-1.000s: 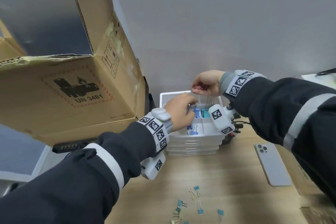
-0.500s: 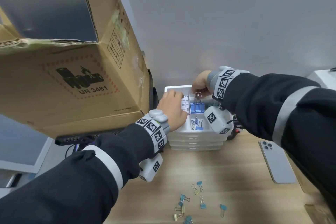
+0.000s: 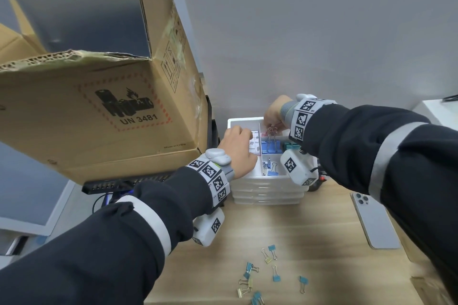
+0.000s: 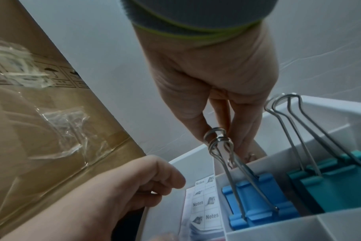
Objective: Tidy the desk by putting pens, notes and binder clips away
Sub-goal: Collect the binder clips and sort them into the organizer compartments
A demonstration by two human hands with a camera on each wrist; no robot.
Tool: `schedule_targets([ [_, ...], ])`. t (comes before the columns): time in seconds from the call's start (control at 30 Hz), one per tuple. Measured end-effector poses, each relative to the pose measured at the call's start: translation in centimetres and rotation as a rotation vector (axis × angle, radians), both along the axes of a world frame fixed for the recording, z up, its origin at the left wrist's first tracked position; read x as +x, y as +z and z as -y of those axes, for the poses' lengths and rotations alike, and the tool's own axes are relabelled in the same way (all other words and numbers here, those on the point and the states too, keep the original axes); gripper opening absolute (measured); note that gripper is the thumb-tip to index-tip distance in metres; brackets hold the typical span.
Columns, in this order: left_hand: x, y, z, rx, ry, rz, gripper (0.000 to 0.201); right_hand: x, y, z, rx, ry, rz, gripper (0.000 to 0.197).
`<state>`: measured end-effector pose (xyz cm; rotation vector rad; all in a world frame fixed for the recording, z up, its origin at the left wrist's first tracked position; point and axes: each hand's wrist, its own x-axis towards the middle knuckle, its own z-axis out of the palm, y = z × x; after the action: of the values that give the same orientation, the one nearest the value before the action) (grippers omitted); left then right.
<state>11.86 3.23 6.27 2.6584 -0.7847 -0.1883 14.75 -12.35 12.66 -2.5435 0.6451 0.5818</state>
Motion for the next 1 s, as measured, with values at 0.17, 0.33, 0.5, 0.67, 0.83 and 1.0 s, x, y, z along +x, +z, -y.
schedule_targets([
  [0.17, -0.6, 0.4, -0.5, -0.017, -0.01, 0.01, 0.033, -0.1, 0.7, 2.1, 0.309, -0.181, 0.232, 0.022],
  [0.33, -1.9, 0.5, -1.6, -0.054, -0.057, 0.049, 0.026, -1.7, 0.8, 1.2, 0.345, -0.245, 0.556, 0.011],
  [0.5, -4.5, 0.5, -2.6, -0.07, -0.132, -0.026, 0.017, -6.0, 1.1, -0.1, 0.612, -0.219, 0.642, 0.015],
  [0.67, -7.3, -0.4, -4.1, -0.027, -0.177, -0.045, 0.006, -11.1, 0.1, -2.2, 0.606, -0.067, 0.61, 0.013],
  [0.83, -10.5, -3.5, -5.8, 0.061, -0.192, -0.105, 0.007, -15.7, -4.6, -3.6, 0.579, 0.028, 0.48, 0.011],
  [1.0, -13.7, -8.9, -7.5, 0.166, -0.234, -0.2, 0.009, -20.5, -12.6, -2.4, 0.463, -0.05, 0.16, 0.008],
])
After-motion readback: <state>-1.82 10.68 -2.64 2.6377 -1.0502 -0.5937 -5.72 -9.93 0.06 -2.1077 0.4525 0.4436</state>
